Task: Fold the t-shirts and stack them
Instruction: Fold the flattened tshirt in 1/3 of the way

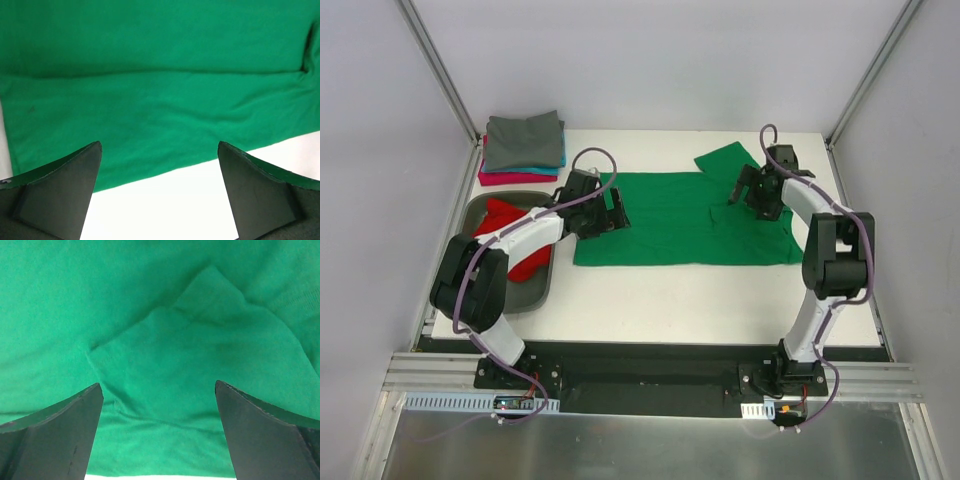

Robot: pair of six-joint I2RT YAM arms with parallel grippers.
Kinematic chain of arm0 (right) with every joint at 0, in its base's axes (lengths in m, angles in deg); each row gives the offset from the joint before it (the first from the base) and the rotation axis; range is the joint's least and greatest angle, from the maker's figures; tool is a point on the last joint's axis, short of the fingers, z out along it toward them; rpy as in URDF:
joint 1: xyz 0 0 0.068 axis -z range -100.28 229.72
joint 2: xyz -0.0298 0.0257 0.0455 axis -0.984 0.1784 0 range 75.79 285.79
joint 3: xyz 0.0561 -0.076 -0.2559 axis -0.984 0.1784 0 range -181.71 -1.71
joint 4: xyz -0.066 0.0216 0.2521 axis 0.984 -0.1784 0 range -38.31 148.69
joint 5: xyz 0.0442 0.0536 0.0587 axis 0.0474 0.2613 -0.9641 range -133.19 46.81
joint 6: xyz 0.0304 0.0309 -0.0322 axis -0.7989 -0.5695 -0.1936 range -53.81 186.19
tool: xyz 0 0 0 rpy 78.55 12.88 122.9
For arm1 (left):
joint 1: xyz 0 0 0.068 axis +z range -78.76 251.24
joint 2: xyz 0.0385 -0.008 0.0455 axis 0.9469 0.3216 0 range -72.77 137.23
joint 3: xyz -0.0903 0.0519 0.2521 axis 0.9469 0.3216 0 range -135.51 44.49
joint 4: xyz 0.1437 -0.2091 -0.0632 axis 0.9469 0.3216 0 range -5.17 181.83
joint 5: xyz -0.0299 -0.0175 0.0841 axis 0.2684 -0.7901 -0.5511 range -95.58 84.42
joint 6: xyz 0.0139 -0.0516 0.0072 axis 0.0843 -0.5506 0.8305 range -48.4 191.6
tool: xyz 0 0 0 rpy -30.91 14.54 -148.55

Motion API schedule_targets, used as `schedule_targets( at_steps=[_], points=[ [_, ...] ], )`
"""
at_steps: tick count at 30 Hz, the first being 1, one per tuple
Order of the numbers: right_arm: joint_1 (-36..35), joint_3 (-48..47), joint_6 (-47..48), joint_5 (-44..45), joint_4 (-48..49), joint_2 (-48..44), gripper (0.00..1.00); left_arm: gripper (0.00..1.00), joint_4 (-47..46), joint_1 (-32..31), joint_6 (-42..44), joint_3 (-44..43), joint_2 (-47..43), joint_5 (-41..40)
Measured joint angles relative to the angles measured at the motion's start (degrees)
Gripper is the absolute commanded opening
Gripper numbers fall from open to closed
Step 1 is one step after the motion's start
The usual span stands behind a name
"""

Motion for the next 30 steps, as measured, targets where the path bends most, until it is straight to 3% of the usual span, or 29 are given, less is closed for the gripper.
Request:
schedule_targets(
  at_steps=[9, 17, 22, 27, 30],
  points=[
    [0.5, -14.1, 0.0, 2.6, 1.6, 14.8, 0.96, 0.99, -0.8, 0.7, 0.4, -4.3, 7.8, 1.3],
    [1.2, -21.5, 2.2, 4.2, 5.6, 15.7, 0.96, 0.99, -0.4, 1.7, 0.5, -2.9, 8.9, 1.9],
    [0.9, -12.3, 2.1, 2.1, 7.9, 10.4, 0.96, 0.99, -0.6, 1.9, 0.4, -2.7, 8.9, 2.2],
    [0.5, 7.6, -0.3, 2.4, 10.4, -0.5, 0.96, 0.99, -2.5, 1.9, 0.3, -1.0, 8.2, 2.4],
    [0.6, 14.8, -2.2, 1.9, 12.3, -4.3, 0.96, 0.99, -4.2, 1.9, 0.1, 0.9, 7.2, 2.4]
  ],
)
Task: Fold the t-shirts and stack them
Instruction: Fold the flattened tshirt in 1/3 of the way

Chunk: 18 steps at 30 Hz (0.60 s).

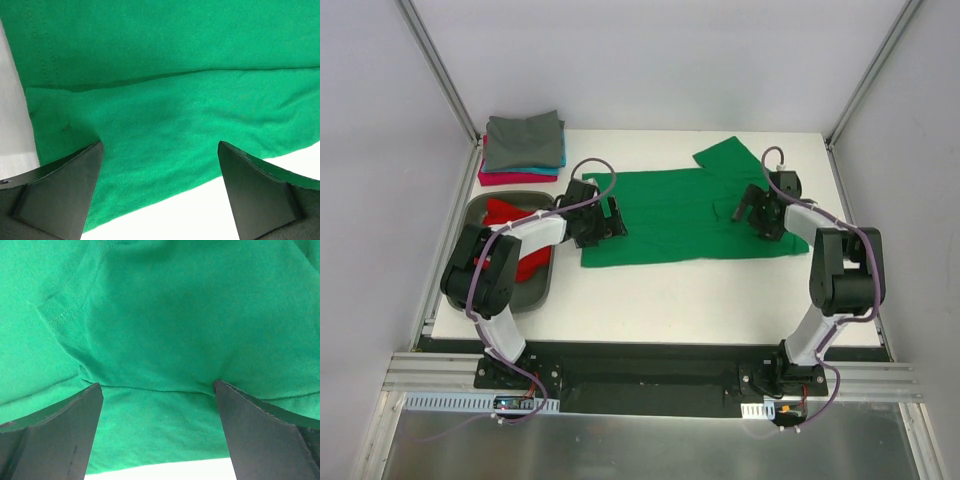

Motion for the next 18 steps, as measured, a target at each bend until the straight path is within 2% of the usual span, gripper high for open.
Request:
schedule_targets(
  at_steps=[4, 8, 13, 18],
  points=[
    [0.0, 6.4, -2.9, -0.5, 3.5, -4.5, 0.96, 0.99, -2.6, 0.0, -0.5, 4.0, -2.5, 0.0],
    [0.1, 16.0, -6.2, -0.9, 5.8, -12.7, 0.96, 0.99, -4.4, 0.0, -1.8, 10.3, -7.6, 0.0],
    [0.1, 28.0, -9.8, -2.2, 4.3, -26.3, 0.96, 0.99, -5.4, -0.8, -3.8, 18.3, -15.0, -0.3],
    [0.1, 39.1, -14.4, -4.3, 1.3, -43.1, 0.96, 0.99, -5.7, -4.3, -6.4, 25.2, -22.9, -2.6]
  ],
)
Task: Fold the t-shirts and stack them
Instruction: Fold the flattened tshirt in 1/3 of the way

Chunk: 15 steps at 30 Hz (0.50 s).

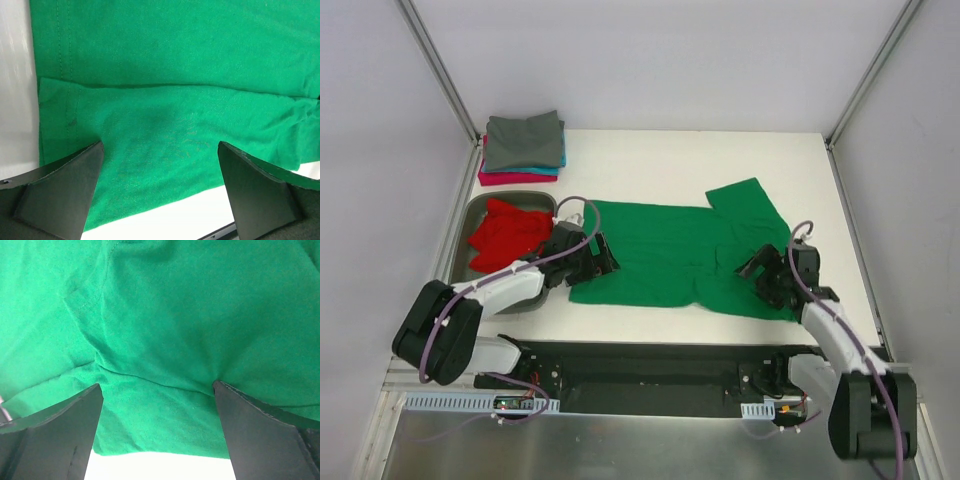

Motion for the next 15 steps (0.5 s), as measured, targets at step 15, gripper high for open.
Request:
schedule_targets(
  at_steps=[15],
  points=[
    [0.0, 9.1, -8.9, 4.2, -23.6, -35.4, 0.96, 0.99, 3.4, -1.9, -4.3, 9.9, -15.0, -1.0]
  ],
)
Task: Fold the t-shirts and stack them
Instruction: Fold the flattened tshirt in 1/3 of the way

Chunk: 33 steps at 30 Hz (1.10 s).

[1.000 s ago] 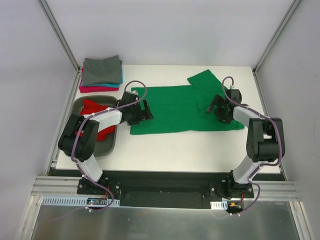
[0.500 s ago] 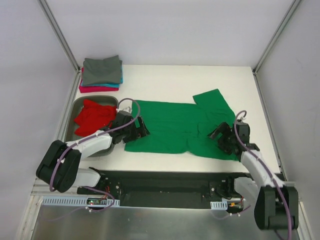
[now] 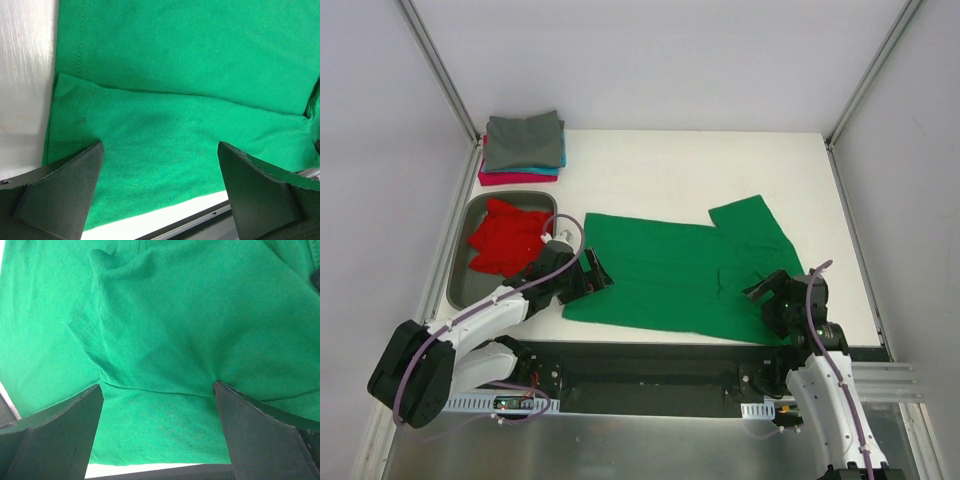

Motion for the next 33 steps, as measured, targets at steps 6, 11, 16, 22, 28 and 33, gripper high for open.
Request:
schedule_targets(
  at_steps=[6, 11, 16, 22, 28, 33],
  points=[
    [0.0, -0.8, -0.4, 1.6, -0.2, 2.2, 0.96, 0.99, 2.9, -1.7, -1.4, 1.9, -4.9, 0.2],
    [0.0, -2.1, -0.2, 2.5, 1.2, 7.0, 0.96, 0.99, 5.3, -1.8, -1.9, 2.6, -7.5, 0.9],
    [0.0, -2.6, 1.6, 2.5, 4.4, 10.7, 0.96, 0.99, 7.2, -2.5, -2.2, 2.6, -8.8, 1.6],
    [0.0, -4.9, 5.5, 3.9, 1.7, 12.5, 0.96, 0.99, 11.5, -2.9, -1.6, 2.1, -12.0, 1.4],
    [0.0, -13.3, 11.9, 4.9, -3.6, 11.6, 0.96, 0.99, 16.0, -2.9, 2.0, -7.8, -9.7, -2.1],
    [0.0, -22.3, 20.1, 2.1, 0.1, 19.0, 0.96, 0.99, 19.4, -2.2, 7.7, -24.9, 2.3, -10.2]
  ],
)
